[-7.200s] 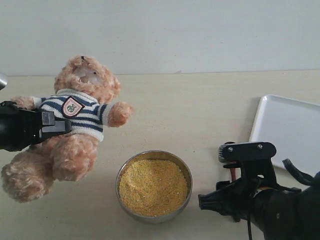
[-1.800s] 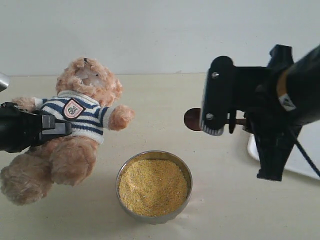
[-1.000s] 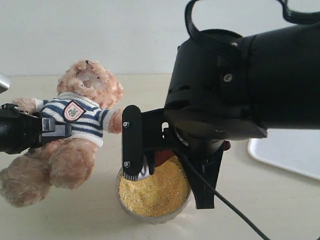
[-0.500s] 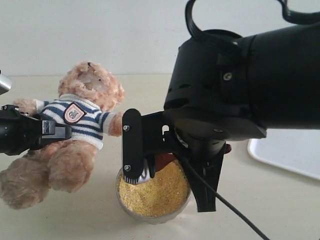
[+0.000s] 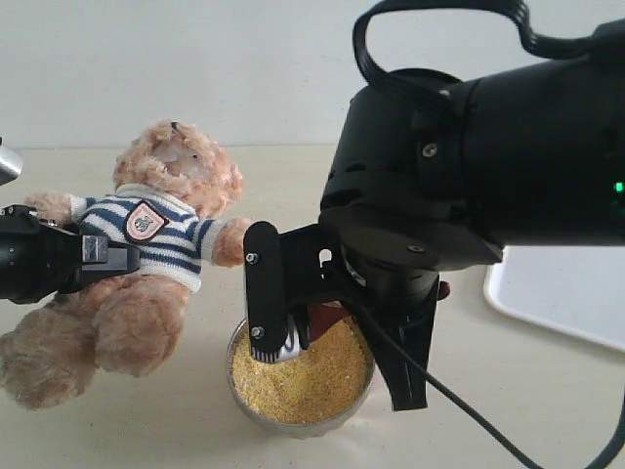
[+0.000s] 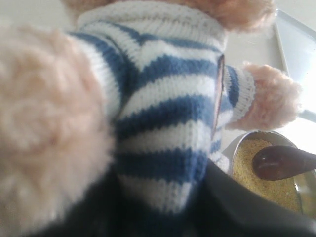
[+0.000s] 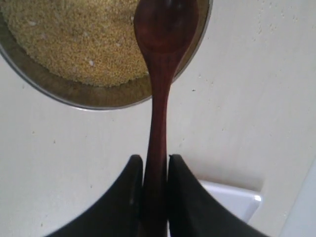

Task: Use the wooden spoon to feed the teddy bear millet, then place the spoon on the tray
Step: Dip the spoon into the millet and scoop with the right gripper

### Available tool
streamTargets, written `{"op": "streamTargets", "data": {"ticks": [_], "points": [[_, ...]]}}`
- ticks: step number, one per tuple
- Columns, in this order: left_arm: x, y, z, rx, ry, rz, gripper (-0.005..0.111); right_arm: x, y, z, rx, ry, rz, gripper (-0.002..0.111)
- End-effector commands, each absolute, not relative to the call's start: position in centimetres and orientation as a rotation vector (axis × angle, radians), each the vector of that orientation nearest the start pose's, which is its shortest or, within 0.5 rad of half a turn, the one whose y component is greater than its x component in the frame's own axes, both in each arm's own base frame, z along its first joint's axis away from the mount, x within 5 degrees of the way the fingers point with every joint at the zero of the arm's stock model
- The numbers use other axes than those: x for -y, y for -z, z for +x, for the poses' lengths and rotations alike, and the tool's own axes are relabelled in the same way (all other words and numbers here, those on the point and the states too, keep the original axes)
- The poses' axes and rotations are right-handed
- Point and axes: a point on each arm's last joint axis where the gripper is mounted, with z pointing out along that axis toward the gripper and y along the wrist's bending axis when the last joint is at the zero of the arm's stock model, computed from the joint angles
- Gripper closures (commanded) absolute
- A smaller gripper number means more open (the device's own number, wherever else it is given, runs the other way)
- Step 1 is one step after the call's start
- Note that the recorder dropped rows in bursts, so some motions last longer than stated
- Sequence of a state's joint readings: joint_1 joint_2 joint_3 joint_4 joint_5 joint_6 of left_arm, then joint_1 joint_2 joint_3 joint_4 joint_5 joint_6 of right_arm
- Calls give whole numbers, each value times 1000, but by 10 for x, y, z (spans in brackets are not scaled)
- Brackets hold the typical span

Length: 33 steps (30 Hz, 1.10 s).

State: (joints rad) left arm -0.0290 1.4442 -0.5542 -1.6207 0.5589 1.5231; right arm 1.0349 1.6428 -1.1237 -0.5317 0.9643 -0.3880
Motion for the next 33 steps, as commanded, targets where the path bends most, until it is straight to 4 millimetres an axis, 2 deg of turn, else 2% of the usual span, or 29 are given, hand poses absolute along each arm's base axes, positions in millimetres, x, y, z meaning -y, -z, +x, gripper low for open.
{"op": "streamTargets", "data": {"ticks": [1,5,12,33], "points": [[58,-190,245,-2291,739,199,102,-256,-232,198,-1842,530,-2069,108],[58,-190,245,-2291,739,199,102,-257,-225,200,-1878,547,-2056,108],[58,-190,245,-2291,739,199,102,-257,-224,200,-1904,542,-2036,108],[57,-189,245,-2293,735,203,102,-262,-221,194,-1931,415,-2055,108]]}}
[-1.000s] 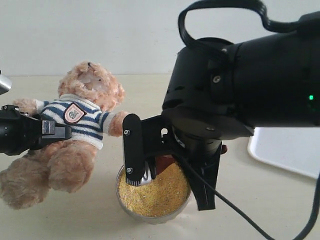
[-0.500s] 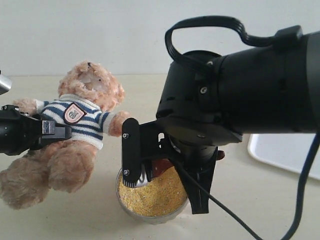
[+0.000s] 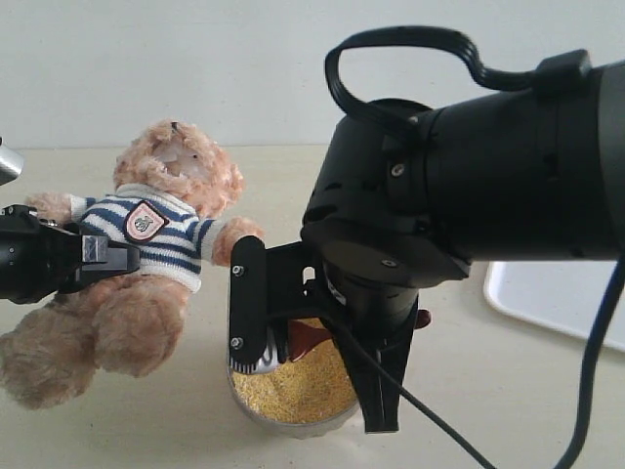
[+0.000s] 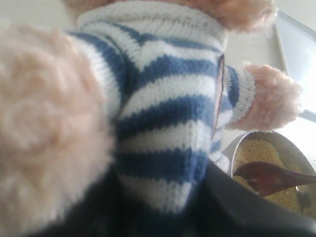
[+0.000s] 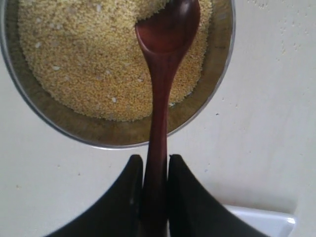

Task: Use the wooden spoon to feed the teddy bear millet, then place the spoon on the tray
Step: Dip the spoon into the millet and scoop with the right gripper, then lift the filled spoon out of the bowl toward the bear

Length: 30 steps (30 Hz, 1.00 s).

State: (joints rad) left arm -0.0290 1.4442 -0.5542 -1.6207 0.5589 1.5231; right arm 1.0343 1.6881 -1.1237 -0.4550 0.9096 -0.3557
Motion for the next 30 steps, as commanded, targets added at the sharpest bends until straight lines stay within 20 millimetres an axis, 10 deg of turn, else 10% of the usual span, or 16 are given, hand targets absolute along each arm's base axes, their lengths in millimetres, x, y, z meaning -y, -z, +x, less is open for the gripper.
{"op": "streamTargets", "data": {"ticks": [1,30], "points": [[57,-189,245,-2293,734,204,102,-261,-221,194,-1934,418,-2057,108],[58,-189,245,-2297,731,222,102,-254,-248,187,-1982,332,-1897,108]]}}
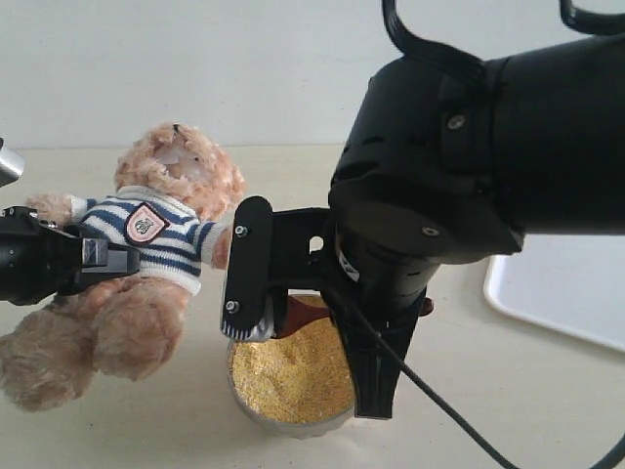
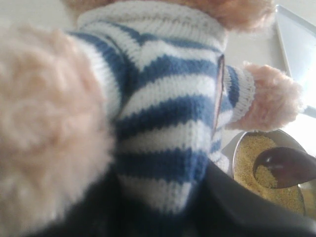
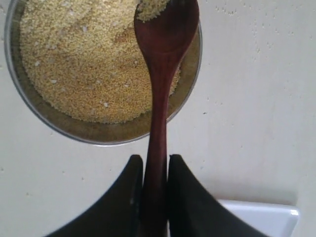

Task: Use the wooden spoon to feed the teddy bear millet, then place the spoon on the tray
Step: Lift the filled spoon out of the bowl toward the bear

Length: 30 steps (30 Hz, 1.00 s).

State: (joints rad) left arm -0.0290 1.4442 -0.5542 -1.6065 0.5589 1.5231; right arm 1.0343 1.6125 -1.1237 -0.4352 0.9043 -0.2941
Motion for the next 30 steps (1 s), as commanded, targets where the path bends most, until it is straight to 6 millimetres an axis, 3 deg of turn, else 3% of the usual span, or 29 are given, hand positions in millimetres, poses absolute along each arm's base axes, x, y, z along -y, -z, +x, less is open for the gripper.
{"op": "streamTargets", "data": {"ticks": [1,4,7,11,17,22,30], "points": [[58,-189,245,-2297,730,224,102,-255,-248,186,-1993,317,-1894,108],[58,-189,244,-2298,730,227,102,-254,-247,185,-2010,293,-1908,108],[58,-189,244,-2300,727,233,102,-250,-248,198,-2048,210,-1811,108],[58,-189,244,-2301,724,232,102,-235,-262,207,-2101,1,-1722,108],[58,-189,244,-2301,724,232,102,-209,-271,215,-2197,-42,-1688,108],[58,-188,244,-2302,724,241,102,-200,-274,222,-2220,-293,-1655,108],[58,-188,244,-2303,726,254,102,-190,-294,217,-2175,-306,-1592,108]]}}
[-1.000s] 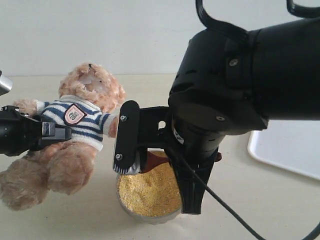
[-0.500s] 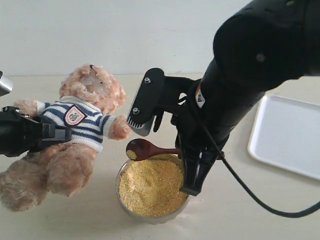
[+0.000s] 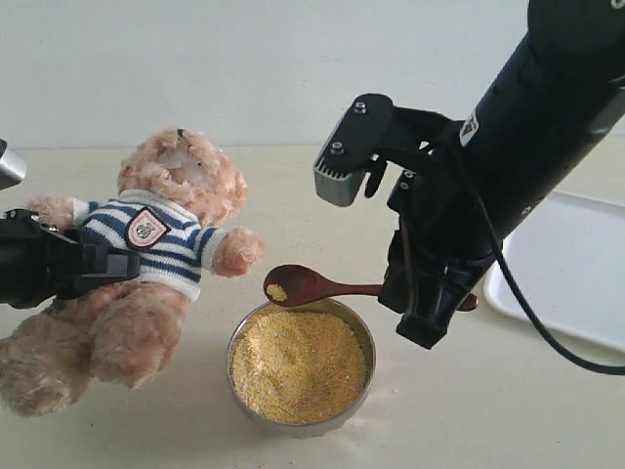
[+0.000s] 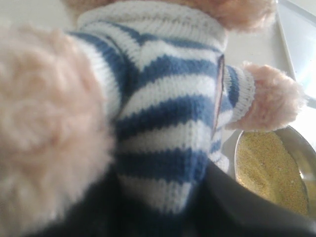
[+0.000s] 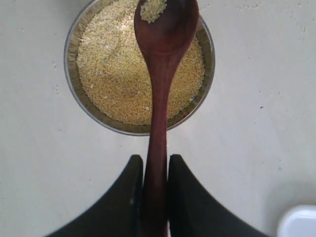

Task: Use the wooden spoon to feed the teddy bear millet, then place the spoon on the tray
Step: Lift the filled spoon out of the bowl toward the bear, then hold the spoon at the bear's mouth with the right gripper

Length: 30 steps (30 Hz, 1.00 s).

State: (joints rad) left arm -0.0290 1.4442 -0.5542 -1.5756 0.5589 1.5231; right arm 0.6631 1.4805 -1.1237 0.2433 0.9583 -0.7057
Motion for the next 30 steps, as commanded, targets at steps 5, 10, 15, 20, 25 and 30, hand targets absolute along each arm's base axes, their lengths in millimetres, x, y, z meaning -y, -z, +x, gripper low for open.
{"op": "streamTargets", "data": {"ticks": [5,10,15,20,25,30], "points": [[58,-188,244,-2303,726,254,102,-193,-307,219,-2110,-324,-1512,108],[60,-189,242,-2296,761,265,102,-203,-324,230,-2035,-346,-1414,108],[61,-190,242,-2293,773,269,102,-217,-345,242,-1994,-416,-1353,108],[61,-190,242,-2293,773,269,102,-231,-346,259,-1994,-433,-1336,108],[61,-190,242,-2293,773,269,102,-241,-336,268,-2019,-442,-1342,108],[61,-190,242,-2294,770,268,102,-256,-326,262,-1975,-338,-1435,108]]}}
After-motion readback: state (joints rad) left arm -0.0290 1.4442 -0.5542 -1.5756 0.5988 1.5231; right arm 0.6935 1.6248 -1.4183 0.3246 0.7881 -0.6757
